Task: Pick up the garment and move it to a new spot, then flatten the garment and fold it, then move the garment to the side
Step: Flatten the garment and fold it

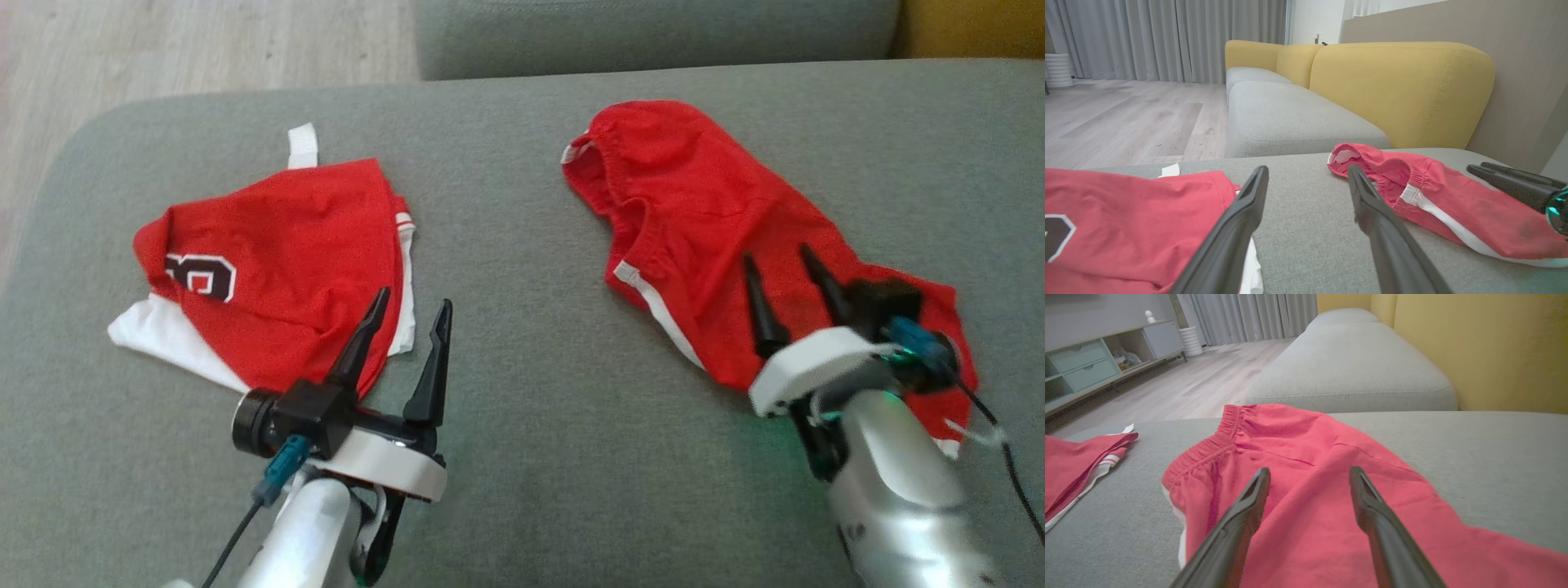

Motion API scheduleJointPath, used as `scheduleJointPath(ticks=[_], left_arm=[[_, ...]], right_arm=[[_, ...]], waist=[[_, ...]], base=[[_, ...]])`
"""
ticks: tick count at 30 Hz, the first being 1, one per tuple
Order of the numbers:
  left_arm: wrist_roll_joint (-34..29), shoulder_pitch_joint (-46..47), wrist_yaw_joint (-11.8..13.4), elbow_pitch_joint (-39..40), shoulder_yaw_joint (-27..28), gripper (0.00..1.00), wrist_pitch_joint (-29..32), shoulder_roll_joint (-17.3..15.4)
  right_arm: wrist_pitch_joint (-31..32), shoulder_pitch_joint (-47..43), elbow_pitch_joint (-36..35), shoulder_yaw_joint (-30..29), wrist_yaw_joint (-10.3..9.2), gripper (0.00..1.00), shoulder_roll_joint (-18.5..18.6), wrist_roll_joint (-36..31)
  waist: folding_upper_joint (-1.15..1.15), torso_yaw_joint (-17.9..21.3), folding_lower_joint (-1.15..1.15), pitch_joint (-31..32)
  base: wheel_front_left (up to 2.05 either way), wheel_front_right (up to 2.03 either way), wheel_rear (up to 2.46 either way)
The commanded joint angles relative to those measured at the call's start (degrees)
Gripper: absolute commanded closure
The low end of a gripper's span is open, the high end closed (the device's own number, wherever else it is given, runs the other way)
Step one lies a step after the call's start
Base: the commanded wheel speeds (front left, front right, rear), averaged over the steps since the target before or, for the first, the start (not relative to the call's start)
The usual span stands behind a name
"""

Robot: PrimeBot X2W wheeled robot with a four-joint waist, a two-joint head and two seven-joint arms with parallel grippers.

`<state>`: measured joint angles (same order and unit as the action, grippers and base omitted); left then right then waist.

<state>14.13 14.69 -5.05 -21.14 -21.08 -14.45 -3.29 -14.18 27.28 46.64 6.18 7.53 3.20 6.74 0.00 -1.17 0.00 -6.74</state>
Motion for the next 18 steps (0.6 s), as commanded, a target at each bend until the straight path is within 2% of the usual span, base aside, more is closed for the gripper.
scheduleJointPath(ticks=[1,9,13,18], left_arm=[[-0.3,1.1,0.1,2.0,2.0,0.0,-0.5,-0.6],[-0.3,0.2,-0.2,2.0,1.6,0.0,-0.5,-0.4],[-0.3,0.1,-0.3,2.0,1.6,0.0,-0.5,-0.3],[-0.3,0.2,-0.3,2.2,2.1,0.0,-0.5,-0.4]], right_arm=[[-0.7,-1.2,-3.2,-0.7,-0.04,0.0,-0.3,-1.1],[-0.8,-13.5,-19.4,-10.1,-0.04,0.0,-0.3,-2.8],[-0.8,-18.8,-24.6,-11.3,-0.04,0.0,-0.3,-1.9],[-0.8,-21.6,-27.5,-11.5,-0.04,0.0,-0.3,-0.9]], waist=[[0.0,0.9,0.0,0.8],[0.0,3.9,0.0,2.3],[0.0,5.3,0.0,2.3],[0.0,7.0,0.0,1.6]], base=[[0.0,0.0,0.0],[0.0,0.0,0.0],[0.0,0.0,0.0],[0.0,0.0,0.0]])
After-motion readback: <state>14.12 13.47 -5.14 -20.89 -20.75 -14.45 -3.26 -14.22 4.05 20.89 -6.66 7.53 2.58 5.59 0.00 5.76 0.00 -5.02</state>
